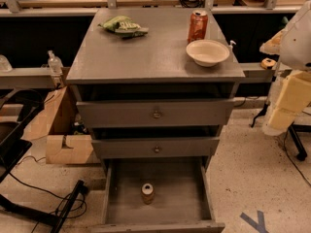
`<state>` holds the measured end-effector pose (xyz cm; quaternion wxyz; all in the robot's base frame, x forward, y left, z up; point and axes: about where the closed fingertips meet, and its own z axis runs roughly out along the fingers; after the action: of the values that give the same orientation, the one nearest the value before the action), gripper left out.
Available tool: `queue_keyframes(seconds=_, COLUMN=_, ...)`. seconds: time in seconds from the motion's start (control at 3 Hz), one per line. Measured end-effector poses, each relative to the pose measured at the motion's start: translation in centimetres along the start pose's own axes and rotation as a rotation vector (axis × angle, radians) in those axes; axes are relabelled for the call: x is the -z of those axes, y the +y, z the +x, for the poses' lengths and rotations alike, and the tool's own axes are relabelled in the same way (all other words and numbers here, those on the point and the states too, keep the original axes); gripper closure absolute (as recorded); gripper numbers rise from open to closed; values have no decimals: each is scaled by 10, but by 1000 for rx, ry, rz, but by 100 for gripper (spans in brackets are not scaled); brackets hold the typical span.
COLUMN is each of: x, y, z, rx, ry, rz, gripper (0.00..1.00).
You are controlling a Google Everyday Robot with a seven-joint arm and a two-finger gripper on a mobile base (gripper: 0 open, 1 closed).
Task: Pick orange can from bottom drawer and place on counter
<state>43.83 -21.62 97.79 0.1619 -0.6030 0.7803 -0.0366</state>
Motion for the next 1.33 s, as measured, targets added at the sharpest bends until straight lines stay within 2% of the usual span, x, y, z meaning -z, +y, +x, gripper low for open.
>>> queue_keyframes(seconds=0.33, x=0, y=0, z=0, rx=0, ry=0, rz=0, gripper=0)
queue_keyframes(seconds=0.67, x=-17, y=4, z=9, rx=-53, ry=-52, rz=-13, gripper=0)
queue_keyframes(seconds=1.0, x=-81, y=42, z=35, rx=-159, ry=-222, rz=-68, gripper=0)
queue_keyframes(seconds=1.33, x=-158, y=80, z=50, rx=-224, ry=-403, rz=-125, gripper=0)
